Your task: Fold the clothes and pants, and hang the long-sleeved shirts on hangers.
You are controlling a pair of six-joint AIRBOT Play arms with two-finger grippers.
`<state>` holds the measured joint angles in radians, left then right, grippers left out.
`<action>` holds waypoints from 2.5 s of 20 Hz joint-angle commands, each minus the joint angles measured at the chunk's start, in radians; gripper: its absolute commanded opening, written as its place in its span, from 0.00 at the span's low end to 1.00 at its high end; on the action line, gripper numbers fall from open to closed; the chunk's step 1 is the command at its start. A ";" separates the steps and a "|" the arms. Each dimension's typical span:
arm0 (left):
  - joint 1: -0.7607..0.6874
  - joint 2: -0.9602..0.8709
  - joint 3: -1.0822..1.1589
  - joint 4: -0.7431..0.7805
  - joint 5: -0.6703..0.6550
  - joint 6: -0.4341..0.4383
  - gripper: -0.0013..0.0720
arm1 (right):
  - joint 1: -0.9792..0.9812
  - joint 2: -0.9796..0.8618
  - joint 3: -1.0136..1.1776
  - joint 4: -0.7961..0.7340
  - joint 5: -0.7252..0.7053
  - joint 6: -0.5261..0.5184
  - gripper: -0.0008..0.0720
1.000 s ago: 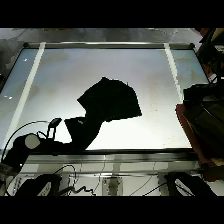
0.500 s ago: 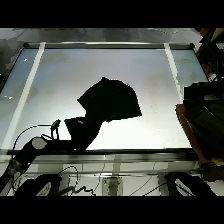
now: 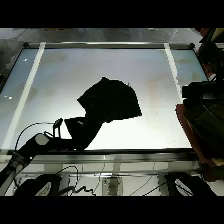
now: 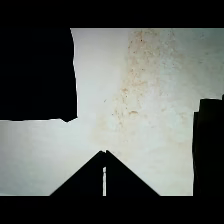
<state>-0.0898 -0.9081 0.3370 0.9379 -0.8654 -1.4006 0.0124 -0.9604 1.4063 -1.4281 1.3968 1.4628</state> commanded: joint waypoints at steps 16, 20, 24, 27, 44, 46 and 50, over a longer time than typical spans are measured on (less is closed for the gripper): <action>0.003 0.404 0.212 0.497 -0.300 -0.107 0.06 | 0.756 -0.645 0.000 0.401 -0.562 -0.103 0.73; 0.003 0.404 0.095 0.581 -0.298 -0.168 0.06 | 0.813 -0.734 0.026 0.422 -0.627 0.040 0.74; 0.003 0.404 0.018 0.606 -0.218 -0.203 0.06 | 0.819 -0.801 0.091 0.512 -0.622 0.049 0.82; 0.003 0.405 0.018 0.603 -0.185 -0.217 0.06 | 0.819 -0.871 0.169 0.548 -0.566 0.097 0.96; 0.003 0.404 0.016 0.603 -0.183 -0.216 0.06 | 0.763 -1.084 0.453 0.529 -0.551 0.315 0.05; 0.003 0.404 0.016 0.603 -0.170 -0.216 0.06 | 0.703 -1.054 0.503 0.434 -0.506 0.315 0.05; 0.003 0.405 0.016 0.603 -0.116 -0.217 0.06 | 0.528 -0.930 0.530 0.301 -0.411 0.273 0.05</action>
<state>-0.0875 -0.5041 0.3534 1.5414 -1.0187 -1.6169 0.6437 -1.9598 1.9106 -1.0168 0.9127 1.7710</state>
